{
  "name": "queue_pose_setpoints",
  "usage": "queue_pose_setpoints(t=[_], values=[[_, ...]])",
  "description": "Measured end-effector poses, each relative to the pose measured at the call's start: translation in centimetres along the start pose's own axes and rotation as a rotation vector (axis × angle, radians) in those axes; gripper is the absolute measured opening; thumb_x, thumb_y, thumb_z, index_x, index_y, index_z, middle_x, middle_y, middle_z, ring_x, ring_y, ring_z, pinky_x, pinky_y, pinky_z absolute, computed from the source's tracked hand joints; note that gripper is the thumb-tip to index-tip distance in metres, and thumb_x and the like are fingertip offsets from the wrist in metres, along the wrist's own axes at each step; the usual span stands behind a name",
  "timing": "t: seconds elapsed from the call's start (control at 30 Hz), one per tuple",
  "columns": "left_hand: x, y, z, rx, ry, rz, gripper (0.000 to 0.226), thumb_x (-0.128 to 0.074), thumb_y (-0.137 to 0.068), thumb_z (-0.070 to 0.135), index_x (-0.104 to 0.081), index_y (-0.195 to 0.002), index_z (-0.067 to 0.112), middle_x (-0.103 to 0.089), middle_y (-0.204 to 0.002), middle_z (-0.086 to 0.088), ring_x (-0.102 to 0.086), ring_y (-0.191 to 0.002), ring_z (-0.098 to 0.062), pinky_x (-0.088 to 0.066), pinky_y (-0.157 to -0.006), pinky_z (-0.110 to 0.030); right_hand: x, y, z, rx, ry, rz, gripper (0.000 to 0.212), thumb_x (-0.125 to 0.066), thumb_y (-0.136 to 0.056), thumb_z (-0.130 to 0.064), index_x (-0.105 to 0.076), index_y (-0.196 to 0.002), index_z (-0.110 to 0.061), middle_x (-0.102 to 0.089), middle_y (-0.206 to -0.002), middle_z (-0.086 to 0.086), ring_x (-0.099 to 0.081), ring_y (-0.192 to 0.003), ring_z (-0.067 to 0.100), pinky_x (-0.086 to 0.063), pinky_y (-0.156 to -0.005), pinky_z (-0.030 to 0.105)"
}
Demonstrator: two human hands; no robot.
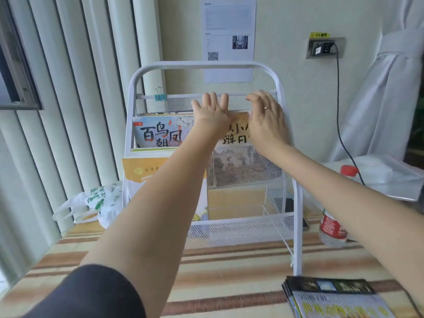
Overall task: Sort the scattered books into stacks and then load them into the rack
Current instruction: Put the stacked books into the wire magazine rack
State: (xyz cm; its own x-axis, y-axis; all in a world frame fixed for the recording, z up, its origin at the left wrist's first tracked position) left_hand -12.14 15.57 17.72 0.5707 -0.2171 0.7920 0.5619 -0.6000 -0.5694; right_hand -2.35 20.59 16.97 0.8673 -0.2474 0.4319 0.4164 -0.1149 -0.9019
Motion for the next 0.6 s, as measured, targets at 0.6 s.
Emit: queue_pose_setpoints(t=[0.6], values=[[-14.4,34.9,19.5,0.505,1.573,-0.659,0.045,-0.057,-0.078,0.018,-0.042,-0.114,-0.004,-0.050,-0.109,-0.019,-0.053,-0.104,-0.033,-0.047,-0.085,-0.039,10.5,42.7,13.1,-1.064,-0.046,-0.849,0.043,-0.049,-0.094,-0.031,-0.034,-0.128,-0.009,-0.058,-0.114,0.020,-0.059,-0.091,0.032,-0.047,-0.076,0.036]])
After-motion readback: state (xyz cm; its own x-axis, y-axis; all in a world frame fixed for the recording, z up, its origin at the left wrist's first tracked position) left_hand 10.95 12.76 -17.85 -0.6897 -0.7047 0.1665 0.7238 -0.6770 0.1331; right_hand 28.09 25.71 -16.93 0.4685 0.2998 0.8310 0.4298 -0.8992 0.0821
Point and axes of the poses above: each hand's wrist, its own y-axis away from the middle knuckle, its own x-axis out of the back of the hand, z = x × y, the point moved 10 cm from there along -y, towards the middle knuckle
